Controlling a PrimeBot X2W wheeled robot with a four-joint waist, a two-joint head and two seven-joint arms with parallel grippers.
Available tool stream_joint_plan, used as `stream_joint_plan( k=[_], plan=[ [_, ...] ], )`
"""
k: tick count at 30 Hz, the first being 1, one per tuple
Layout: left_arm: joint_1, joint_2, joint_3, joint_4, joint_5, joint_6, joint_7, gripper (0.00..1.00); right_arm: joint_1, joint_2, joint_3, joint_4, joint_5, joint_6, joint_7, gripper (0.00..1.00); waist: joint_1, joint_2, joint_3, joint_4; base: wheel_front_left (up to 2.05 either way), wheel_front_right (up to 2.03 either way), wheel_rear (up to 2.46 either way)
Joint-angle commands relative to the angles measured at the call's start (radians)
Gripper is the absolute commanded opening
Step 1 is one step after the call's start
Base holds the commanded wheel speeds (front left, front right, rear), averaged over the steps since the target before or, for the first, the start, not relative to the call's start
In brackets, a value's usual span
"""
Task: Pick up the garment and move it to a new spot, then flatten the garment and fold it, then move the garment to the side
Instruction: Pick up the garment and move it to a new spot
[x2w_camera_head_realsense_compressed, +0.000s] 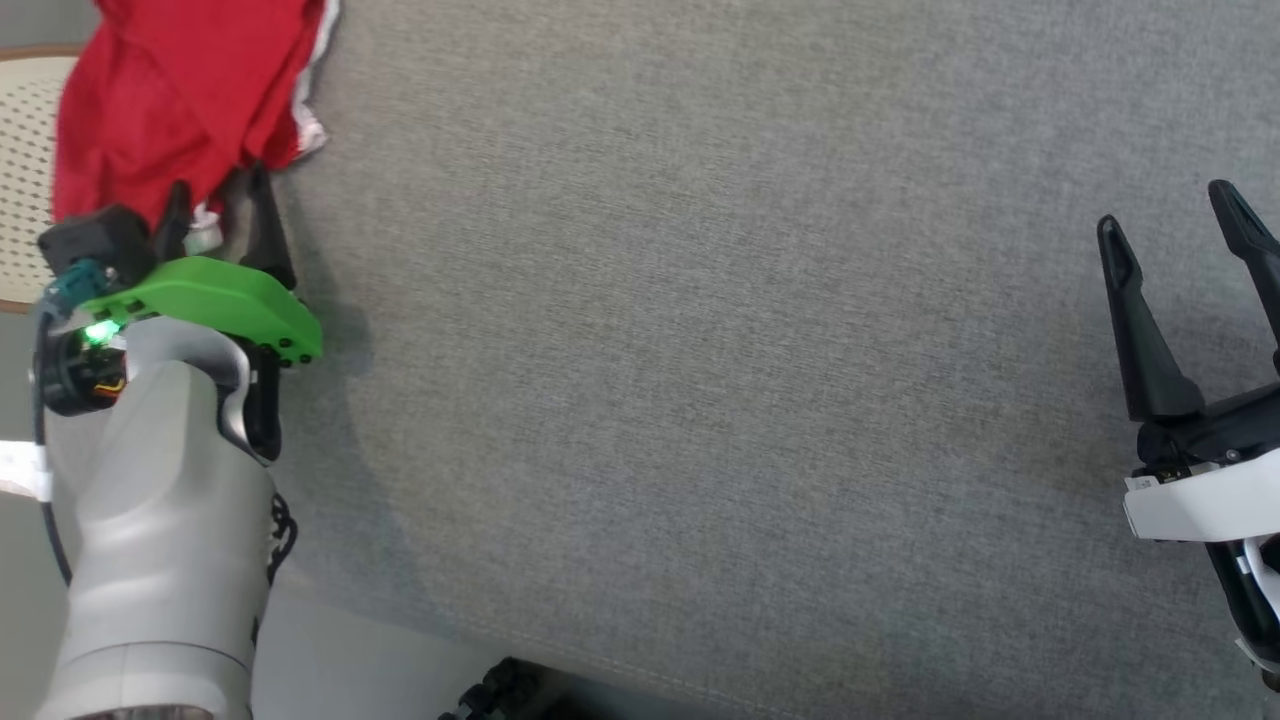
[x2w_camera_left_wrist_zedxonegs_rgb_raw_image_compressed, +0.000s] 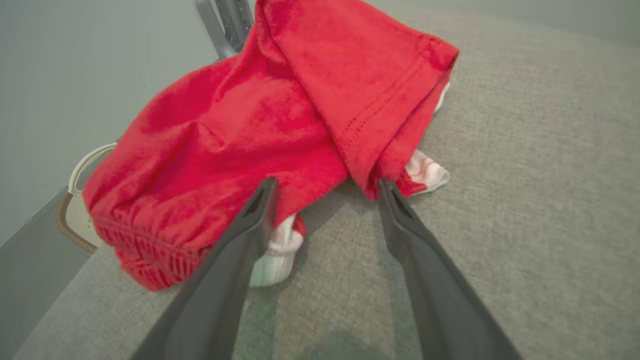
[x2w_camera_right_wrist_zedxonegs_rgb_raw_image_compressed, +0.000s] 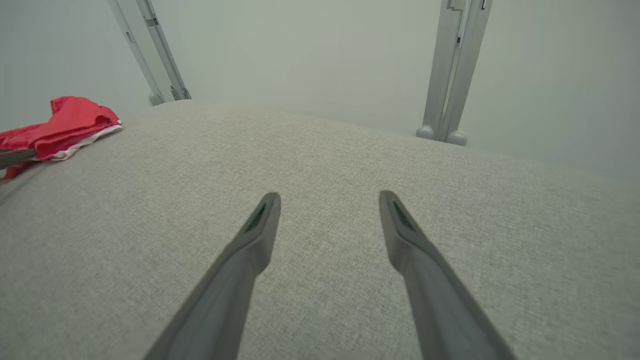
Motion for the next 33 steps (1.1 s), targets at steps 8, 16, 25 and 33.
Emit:
stream_joint_plan(
  k=[8,16,25,33],
  plan=[
    [-0.052,0.075,0.051,0.047,-0.018,-0.021,0.001,0.00,-0.021,0.005,-0.003,0.017,0.003,-0.002,-0.019,1.00,-0.0002,0.0000,0.067,-0.081,0.00,0.00,0.00],
    [0.090,0.105,0.131,-0.178,0.051,-0.006,0.000,0.00,-0.024,0.040,0.036,0.073,0.008,-0.002,-0.084,1.00,-0.0002,0.0000,-0.035,-0.102,0.00,0.00,0.00],
    [0.368,0.058,0.207,-0.518,0.132,0.003,0.000,0.00,0.016,0.099,0.095,0.197,0.027,-0.002,-0.167,1.00,-0.0002,0.0000,-0.253,-0.158,0.00,0.00,0.00],
    [0.574,0.023,0.175,-0.703,0.198,0.002,0.000,0.00,0.075,0.140,0.136,0.258,0.039,-0.002,-0.194,1.00,-0.0002,0.0000,-0.411,-0.196,0.00,0.00,0.00]
  ],
)
